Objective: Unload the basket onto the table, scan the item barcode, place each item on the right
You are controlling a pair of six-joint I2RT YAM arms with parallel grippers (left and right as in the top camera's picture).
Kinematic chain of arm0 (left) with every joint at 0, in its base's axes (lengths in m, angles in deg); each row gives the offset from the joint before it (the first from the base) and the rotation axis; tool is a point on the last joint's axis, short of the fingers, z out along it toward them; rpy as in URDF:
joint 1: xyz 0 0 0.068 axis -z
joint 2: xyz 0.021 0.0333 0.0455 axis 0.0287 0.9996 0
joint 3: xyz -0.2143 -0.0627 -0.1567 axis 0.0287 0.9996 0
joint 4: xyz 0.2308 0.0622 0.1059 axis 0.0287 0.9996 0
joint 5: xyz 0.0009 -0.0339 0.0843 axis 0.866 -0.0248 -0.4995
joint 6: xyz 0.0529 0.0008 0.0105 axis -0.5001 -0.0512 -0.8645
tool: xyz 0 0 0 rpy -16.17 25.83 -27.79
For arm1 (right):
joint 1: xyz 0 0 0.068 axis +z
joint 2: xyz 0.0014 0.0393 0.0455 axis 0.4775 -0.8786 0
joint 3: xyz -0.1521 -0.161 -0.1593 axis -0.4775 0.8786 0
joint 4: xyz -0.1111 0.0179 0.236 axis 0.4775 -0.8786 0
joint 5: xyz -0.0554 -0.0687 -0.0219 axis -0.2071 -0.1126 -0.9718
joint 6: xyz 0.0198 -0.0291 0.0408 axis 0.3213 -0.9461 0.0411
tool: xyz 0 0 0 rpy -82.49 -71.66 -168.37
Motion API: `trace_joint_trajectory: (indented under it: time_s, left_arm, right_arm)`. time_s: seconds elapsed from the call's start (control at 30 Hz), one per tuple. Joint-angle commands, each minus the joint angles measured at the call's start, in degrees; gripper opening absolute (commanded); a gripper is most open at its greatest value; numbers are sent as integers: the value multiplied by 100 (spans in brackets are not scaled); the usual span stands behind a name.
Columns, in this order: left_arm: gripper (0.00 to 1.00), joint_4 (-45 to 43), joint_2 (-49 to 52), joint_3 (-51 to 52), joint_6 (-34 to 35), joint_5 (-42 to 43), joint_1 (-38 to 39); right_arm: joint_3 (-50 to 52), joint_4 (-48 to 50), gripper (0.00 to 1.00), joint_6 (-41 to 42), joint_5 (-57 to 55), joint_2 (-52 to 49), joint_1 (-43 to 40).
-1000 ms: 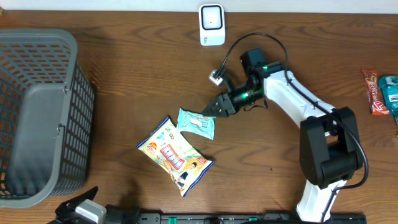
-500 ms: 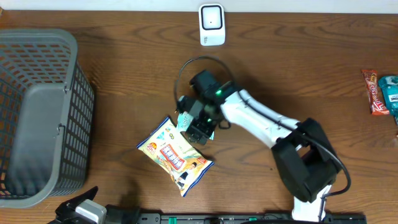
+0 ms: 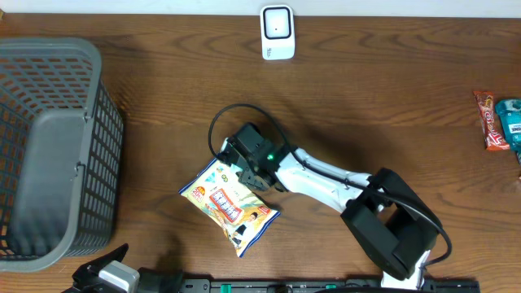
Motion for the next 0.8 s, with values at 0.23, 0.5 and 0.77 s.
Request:
trace_joint_trajectory:
  time_s: [0.23,0.5,0.77]
  left_arm:
    - [98,-15,-15,-22,-20,72,-2]
    - [98,-15,-15,-22,-20,70,-2]
    - [98,-15,-15,-22,-20,70,-4]
  right_arm:
    - [503,426,1,444,-450,-68,-105]
    - [-1025,-1899,1,317,3919,409,-1064]
    - [-831,-2179,1,-157,8308,229,-2592]
